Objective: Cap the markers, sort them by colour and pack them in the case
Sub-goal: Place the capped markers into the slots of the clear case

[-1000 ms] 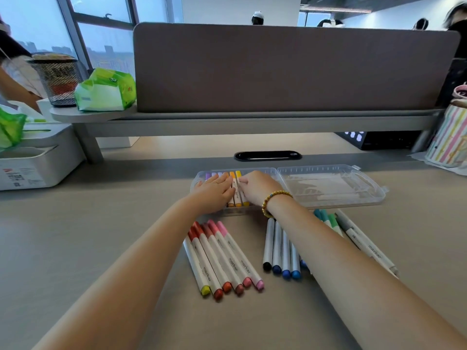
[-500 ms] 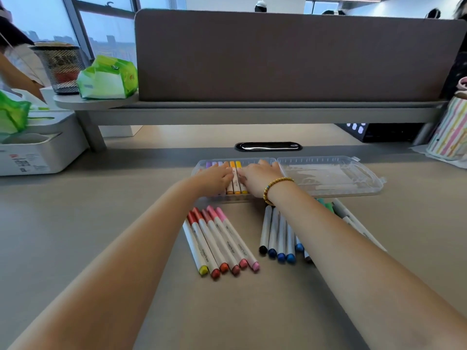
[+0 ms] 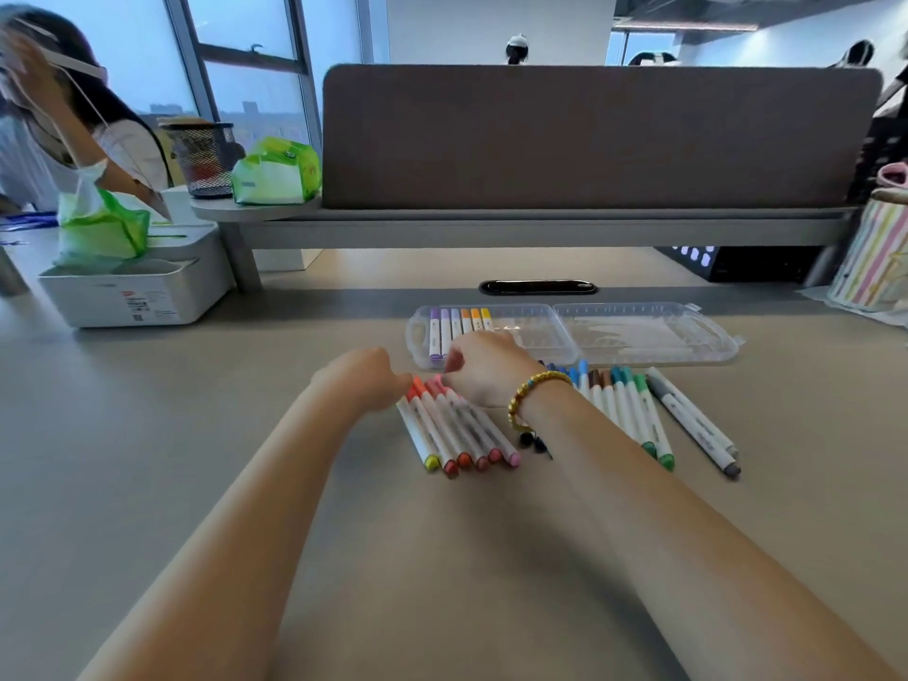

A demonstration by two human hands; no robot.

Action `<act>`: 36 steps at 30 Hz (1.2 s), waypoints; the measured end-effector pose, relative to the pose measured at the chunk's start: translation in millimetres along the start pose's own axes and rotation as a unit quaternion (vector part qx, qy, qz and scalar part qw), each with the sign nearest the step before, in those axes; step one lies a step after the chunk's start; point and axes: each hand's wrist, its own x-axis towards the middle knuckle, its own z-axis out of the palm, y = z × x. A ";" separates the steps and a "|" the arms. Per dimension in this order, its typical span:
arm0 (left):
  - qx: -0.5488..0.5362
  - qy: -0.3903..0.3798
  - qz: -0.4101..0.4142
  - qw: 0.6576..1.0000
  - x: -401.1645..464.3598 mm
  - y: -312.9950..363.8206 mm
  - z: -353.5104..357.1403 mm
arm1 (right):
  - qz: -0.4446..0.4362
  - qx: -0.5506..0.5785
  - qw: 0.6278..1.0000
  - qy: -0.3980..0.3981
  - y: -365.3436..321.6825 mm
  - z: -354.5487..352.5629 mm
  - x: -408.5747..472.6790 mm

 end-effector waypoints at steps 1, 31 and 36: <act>0.004 -0.020 -0.001 1.000 -4.2 -1.7 0.3 | -0.004 -0.004 1.000 -0.003 -3.0 3.6 -2.9; -0.146 -0.110 -0.001 0.983 -10.0 0.4 -23.6 | 0.070 0.191 0.976 -0.075 5.4 -17.1 -10.5; -0.222 -0.082 0.035 0.971 10.4 43.3 -44.0 | 0.122 0.319 0.939 -0.048 40.5 -36.3 -0.4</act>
